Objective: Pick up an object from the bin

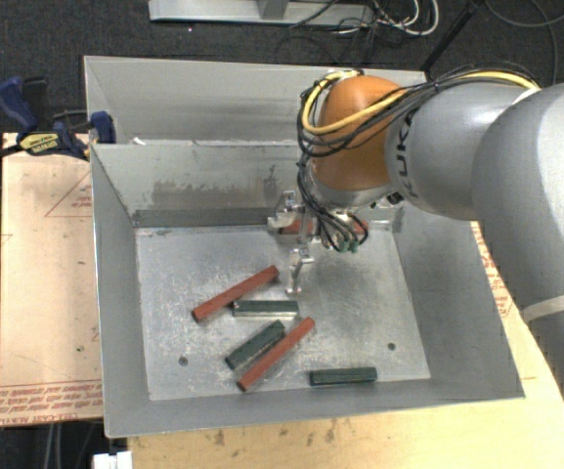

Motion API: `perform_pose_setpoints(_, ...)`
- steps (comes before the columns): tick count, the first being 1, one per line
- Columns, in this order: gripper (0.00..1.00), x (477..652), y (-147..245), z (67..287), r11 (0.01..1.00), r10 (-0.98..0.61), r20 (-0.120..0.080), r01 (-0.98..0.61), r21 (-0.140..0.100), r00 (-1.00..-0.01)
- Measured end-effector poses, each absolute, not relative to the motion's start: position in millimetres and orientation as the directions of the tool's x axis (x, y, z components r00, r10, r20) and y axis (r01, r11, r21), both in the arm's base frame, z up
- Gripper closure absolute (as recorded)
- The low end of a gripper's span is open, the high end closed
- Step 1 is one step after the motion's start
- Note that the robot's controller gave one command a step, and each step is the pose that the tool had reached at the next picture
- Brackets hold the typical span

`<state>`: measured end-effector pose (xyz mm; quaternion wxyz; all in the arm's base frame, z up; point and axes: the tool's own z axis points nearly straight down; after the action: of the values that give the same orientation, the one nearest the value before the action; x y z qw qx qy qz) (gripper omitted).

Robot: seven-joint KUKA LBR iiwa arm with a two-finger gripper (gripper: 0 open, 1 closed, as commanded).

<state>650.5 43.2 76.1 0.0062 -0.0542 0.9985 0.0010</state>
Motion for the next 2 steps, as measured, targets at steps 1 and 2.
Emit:
perform_pose_setpoints(1,1.00,611.4,106.8,79.8,0.908,-0.419,-0.025,-0.419,-0.005,-0.908)
perform_pose_setpoints(2,1.00,611.4,106.7,79.8,0.908,-0.418,-0.025,-0.418,-0.004,-0.908)
